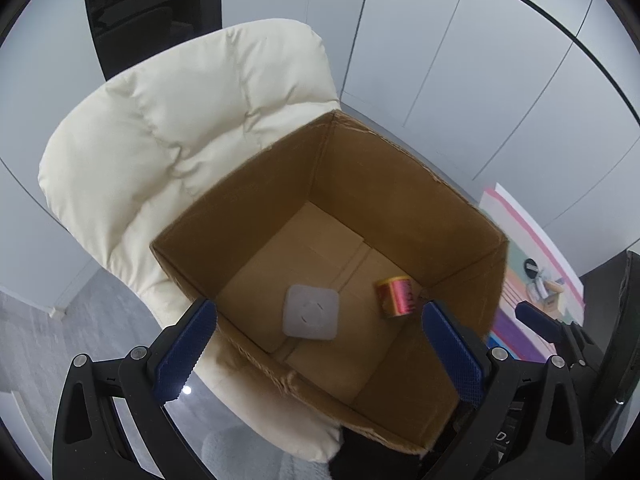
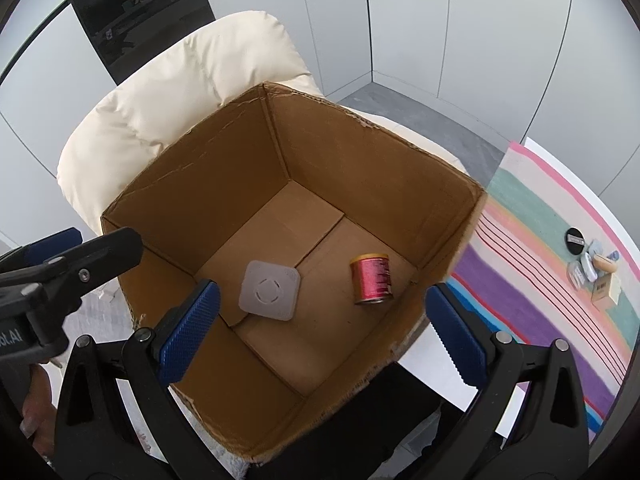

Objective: Organize objects
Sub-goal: 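Withdraw both open tools from the box back toward the table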

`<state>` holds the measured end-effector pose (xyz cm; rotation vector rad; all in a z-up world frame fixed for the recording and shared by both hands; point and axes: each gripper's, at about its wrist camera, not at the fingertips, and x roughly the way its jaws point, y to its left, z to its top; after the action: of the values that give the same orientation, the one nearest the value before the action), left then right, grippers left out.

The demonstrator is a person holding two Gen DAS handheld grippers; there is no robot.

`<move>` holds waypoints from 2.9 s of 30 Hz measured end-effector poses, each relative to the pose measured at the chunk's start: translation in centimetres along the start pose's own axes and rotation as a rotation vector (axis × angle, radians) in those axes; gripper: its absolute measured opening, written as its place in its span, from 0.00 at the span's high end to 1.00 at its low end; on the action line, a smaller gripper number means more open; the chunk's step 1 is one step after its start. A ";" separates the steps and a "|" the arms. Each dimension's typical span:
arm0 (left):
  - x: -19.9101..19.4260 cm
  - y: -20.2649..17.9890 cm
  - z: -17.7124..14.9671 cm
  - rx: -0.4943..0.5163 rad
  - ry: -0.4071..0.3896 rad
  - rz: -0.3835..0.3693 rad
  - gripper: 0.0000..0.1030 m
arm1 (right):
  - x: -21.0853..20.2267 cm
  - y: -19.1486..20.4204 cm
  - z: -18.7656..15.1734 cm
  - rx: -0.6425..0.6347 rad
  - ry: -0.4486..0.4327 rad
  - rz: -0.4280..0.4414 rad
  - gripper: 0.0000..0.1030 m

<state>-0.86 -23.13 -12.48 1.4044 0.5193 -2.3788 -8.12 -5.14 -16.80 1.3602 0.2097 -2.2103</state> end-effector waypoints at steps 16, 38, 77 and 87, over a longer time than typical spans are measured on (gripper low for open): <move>-4.9 -0.9 -4.6 0.062 -0.017 0.004 0.00 | -4.5 -1.0 -3.9 0.028 0.008 -0.019 0.00; -9.3 -0.5 -12.6 0.090 -0.017 0.023 0.00 | -12.2 -2.2 -11.1 0.055 -0.016 -0.018 0.00; -8.9 -15.9 -16.2 0.376 0.026 -0.183 0.00 | -21.4 -12.7 -18.8 0.319 -0.120 -0.189 0.00; -8.7 -23.3 -19.0 0.529 0.059 -0.267 0.00 | -24.7 -19.3 -23.4 0.502 -0.135 -0.304 0.00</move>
<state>7.04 7.09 -9.98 1.7113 0.0880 -2.8370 8.96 29.24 -9.41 1.4987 -0.2200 -2.7253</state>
